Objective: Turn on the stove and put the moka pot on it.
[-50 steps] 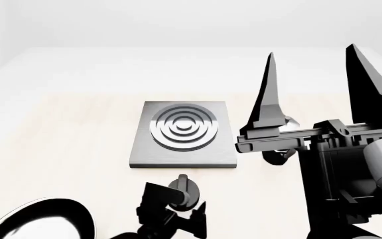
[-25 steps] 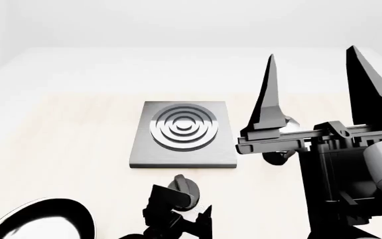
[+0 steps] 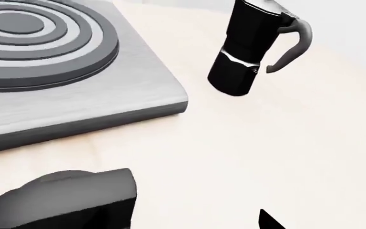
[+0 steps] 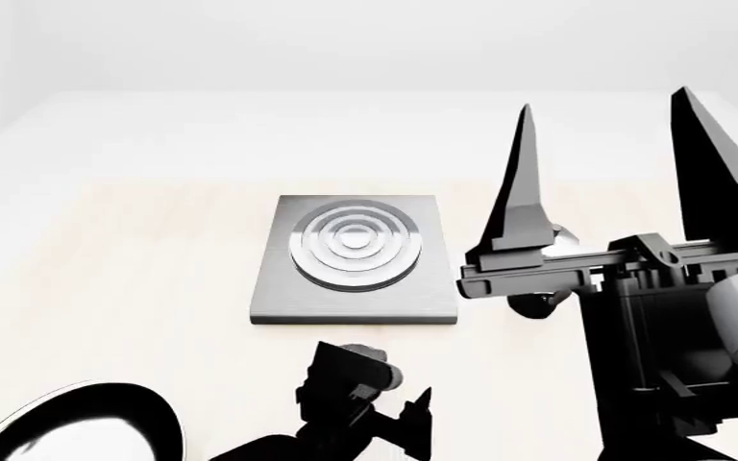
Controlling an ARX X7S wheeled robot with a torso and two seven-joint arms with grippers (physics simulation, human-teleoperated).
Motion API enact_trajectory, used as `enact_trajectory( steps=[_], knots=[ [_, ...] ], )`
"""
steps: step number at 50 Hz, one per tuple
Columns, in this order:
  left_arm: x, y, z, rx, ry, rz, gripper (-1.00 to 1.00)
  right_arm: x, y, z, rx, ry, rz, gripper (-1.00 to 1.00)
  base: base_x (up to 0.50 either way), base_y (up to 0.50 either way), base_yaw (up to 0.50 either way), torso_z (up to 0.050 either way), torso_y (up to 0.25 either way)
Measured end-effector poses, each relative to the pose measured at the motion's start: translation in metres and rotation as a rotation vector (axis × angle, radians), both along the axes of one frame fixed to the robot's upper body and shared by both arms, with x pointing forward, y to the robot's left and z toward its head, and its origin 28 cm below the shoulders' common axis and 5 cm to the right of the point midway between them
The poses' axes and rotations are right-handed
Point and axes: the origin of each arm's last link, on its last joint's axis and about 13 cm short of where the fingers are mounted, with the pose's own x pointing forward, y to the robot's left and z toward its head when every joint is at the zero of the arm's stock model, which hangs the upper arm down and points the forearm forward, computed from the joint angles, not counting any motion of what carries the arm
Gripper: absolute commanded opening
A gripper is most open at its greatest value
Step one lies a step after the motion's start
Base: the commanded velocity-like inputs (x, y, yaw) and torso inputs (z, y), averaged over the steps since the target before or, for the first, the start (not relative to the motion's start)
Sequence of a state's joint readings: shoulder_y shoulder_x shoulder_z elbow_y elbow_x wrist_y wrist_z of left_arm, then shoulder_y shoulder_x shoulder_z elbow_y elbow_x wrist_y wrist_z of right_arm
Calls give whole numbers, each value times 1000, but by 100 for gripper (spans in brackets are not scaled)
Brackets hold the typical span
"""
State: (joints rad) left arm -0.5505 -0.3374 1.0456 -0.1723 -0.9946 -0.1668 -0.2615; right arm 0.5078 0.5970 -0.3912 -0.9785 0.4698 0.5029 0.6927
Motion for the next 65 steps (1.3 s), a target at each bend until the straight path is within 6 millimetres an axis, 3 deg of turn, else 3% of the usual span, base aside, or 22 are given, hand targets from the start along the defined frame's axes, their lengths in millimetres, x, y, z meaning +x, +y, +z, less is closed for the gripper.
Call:
enact_trajectory(
  steps=[17, 27, 39, 52, 65],
  knots=[
    [12, -4, 32, -35, -153, 9, 100, 1, -4, -3, 5, 5, -12, 100, 0, 0, 0, 0, 0],
    [11, 12, 81, -119, -504, 128, 100, 7, -11, -1, 3, 16, -46, 100, 0, 0, 0, 0, 1],
    [-13, 39, 139, -123, -922, 282, 100, 28, -24, -10, -2, 84, -112, 100, 0, 0, 0, 0, 0],
    [-51, 63, 175, -99, -1214, 417, 100, 65, -40, -43, 3, 236, -189, 100, 0, 0, 0, 0, 0],
    [-80, 77, 193, -116, -1345, 477, 100, 93, -55, -91, 5, 403, -253, 100, 0, 0, 0, 0, 0]
  ],
)
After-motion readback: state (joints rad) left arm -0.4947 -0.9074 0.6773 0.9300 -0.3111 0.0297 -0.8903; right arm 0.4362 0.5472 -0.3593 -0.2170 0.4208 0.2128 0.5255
